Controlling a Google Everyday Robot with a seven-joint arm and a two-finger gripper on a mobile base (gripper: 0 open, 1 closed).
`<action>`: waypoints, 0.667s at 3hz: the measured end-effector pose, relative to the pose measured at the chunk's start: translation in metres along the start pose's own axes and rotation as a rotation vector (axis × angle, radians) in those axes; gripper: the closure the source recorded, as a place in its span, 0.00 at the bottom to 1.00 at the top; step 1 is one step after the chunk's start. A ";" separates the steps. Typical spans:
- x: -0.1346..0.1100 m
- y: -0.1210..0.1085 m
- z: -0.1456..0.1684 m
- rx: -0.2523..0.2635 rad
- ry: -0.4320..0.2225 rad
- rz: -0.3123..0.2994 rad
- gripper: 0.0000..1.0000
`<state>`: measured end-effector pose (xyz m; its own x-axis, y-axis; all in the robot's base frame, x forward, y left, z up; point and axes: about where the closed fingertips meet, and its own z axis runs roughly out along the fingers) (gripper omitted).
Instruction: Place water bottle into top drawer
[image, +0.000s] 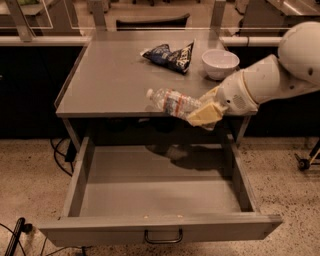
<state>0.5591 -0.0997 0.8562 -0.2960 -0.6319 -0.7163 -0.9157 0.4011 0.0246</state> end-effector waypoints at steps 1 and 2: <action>0.027 0.021 -0.002 0.001 -0.006 0.033 1.00; 0.038 0.030 -0.004 0.001 -0.008 0.048 1.00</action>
Offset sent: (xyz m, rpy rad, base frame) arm -0.0522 -0.0239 -0.0311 0.0271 0.0343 -0.0547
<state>0.5194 -0.1142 0.8321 -0.3374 -0.6064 -0.7200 -0.9002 0.4315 0.0585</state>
